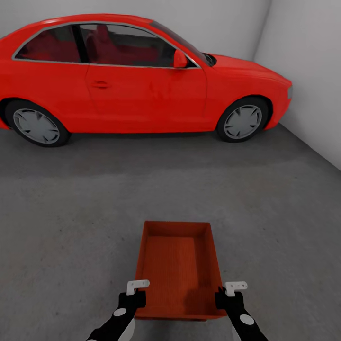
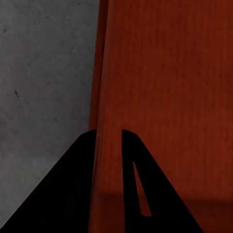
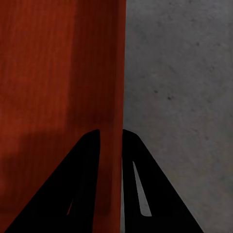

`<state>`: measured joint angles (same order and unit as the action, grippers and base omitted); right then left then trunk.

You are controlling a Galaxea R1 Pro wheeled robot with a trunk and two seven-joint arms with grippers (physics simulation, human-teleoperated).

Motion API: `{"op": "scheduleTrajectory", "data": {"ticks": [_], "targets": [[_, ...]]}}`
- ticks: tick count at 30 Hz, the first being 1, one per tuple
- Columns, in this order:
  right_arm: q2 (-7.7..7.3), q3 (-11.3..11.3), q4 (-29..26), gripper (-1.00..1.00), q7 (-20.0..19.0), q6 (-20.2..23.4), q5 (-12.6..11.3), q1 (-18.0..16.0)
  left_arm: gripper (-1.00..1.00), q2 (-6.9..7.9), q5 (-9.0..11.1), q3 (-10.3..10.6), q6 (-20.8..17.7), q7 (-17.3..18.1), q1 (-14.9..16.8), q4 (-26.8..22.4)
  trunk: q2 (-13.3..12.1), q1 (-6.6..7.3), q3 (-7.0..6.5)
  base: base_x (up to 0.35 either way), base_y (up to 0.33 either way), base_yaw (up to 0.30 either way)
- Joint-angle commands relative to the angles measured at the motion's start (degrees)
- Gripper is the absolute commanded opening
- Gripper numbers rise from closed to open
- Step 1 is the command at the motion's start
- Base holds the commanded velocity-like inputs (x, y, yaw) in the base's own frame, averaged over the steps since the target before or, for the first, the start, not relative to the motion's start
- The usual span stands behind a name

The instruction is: Move the two storage containers from the living room to the garage. In the garage, place one container on the floor and stack the other container on top of it (either order is fine).

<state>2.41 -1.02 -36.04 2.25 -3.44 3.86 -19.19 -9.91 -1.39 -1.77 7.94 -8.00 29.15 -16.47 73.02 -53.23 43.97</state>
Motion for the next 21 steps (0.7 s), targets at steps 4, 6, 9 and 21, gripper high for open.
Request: {"op": "scheduleTrajectory", "data": {"ticks": [4, 6, 9, 21], "targets": [[0.05, 1.5, 2.2, -1.0, -0.1, -0.2, 0.3, 0.0, -1.0, -0.09, -0.3, -1.0, 0.1, 0.1, 0.1, -0.4, 1.6, -0.88, 0.76, 0.0, 0.0, 0.0], [0.05, 1.5, 2.2, -1.0, -0.1, -0.2, 0.3, 0.0, -1.0, -0.09, -0.3, -1.0, 0.1, 0.1, 0.1, -0.4, 2.4, -1.32, 1.12, 0.0, 0.0, 0.0], [0.03, 1.5, 2.2, -1.0, -0.1, -0.2, 0.3, 0.0, -1.0, -0.09, -0.3, -1.0, 0.0, 0.1, 0.1, -0.4, 3.6, -1.98, 1.66, 0.0, 0.0, 0.0], [0.05, 1.5, 2.2, -1.0, -0.1, -0.2, 0.3, 0.0, -1.0, -0.09, -0.3, -1.0, 0.1, 0.1, 0.1, -0.4, 6.5, -3.52, 2.91, 0.0, 0.0, 0.0]]}}
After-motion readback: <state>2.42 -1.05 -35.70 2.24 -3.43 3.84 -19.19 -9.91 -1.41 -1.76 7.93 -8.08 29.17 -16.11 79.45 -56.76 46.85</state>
